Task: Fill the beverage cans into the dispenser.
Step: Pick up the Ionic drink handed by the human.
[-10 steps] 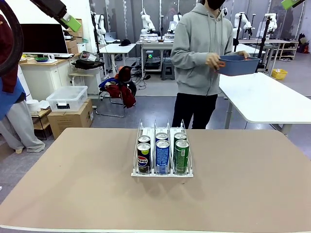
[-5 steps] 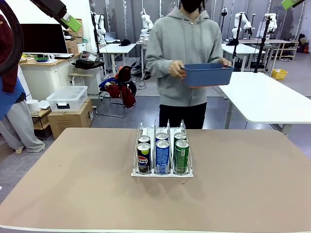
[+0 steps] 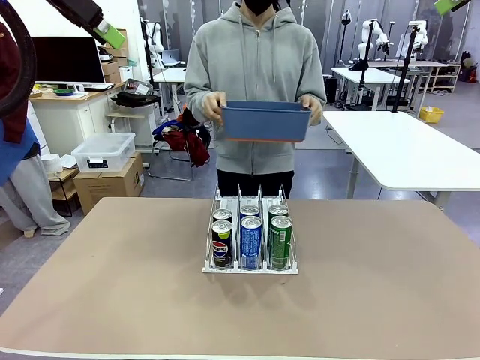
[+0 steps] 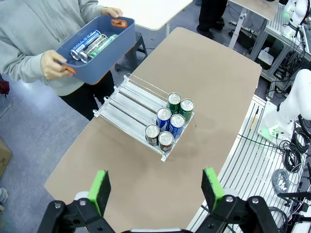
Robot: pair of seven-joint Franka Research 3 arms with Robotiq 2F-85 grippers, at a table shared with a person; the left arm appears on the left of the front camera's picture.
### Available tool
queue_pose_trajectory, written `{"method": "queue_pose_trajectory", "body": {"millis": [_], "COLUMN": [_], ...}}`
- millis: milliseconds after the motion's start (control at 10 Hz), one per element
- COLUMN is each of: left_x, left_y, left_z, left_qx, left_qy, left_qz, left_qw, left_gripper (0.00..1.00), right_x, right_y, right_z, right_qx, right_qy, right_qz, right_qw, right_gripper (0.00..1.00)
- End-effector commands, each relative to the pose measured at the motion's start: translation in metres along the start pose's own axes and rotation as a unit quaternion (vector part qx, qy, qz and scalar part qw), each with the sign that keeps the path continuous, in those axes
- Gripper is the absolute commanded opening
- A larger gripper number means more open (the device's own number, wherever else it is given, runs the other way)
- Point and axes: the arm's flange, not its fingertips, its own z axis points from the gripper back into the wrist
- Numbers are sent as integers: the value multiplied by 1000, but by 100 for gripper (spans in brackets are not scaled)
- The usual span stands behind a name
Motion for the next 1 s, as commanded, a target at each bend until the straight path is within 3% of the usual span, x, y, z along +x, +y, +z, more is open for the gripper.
{"method": "queue_pose_trajectory", "body": {"millis": [0,900], "left_x": [0,0], "left_y": [0,0], "left_z": [-1,-1], "left_qx": [-2,-2], "left_qy": [2,2], "left_qz": [0,0], "left_qw": [1000,1000], "left_gripper": [100,100], "right_x": [-1,-1], "right_y": [1,1], "right_z": [0,0], "right_qx": [1,1], "right_qy": [0,0], "right_qz": [0,0], "right_qw": [1000,1000], "right_gripper": [100,100]}}
